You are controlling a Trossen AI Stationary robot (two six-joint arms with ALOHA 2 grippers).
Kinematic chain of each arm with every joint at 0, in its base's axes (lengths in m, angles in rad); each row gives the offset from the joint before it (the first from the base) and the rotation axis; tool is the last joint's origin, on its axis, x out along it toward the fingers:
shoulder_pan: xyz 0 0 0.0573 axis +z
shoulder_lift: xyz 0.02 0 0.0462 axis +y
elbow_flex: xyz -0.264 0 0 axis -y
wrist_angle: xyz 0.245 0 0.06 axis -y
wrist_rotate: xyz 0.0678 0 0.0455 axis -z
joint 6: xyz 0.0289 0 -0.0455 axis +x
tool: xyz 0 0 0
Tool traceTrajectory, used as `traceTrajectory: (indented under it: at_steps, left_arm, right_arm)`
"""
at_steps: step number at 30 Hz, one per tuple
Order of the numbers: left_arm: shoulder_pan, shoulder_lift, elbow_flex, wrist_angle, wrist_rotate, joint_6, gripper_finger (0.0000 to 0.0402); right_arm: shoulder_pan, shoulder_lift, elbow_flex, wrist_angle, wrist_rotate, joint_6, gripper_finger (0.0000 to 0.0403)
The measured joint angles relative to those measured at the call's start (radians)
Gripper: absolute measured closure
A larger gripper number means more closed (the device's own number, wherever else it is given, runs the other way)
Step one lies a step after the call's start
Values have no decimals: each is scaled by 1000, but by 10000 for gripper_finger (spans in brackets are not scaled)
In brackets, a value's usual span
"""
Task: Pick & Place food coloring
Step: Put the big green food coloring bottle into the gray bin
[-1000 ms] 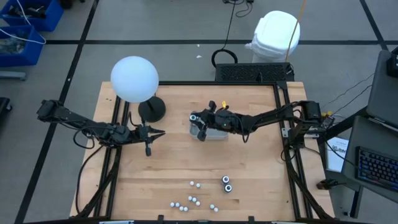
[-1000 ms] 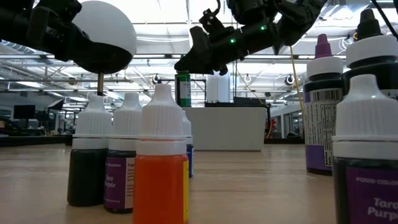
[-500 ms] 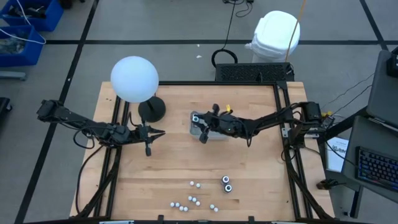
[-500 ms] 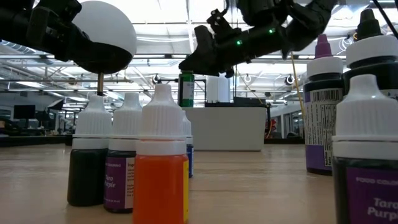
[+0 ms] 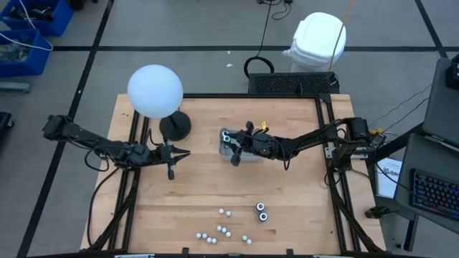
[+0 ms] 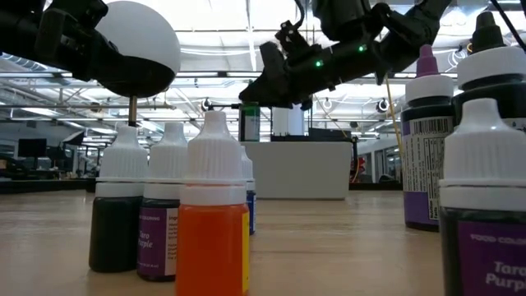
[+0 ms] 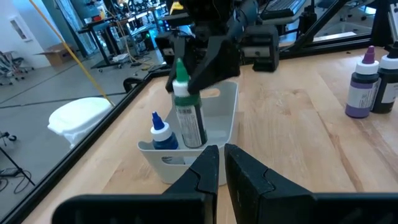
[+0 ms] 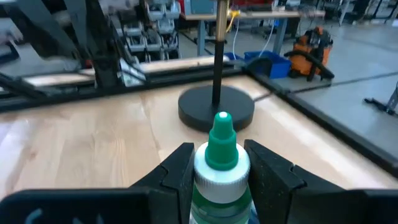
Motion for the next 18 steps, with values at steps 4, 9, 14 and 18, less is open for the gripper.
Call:
traceTrajectory:
  at_steps: [4, 9, 14, 18]
  left_arm:
    - [0, 0, 0, 1, 0, 0, 366]
    - [0, 0, 0, 1, 0, 0, 366]
    - [0, 0, 0, 1, 0, 11, 366]
    - [0, 0, 0, 2, 0, 10, 366]
  right_arm:
    - [-3, 47, 1, 57, -2, 16, 291]
    - [-3, 76, 0, 73, -2, 16, 291]
    - [-3, 110, 1, 97, -2, 28, 291]
    - [-3, 137, 1, 120, -2, 41, 291]
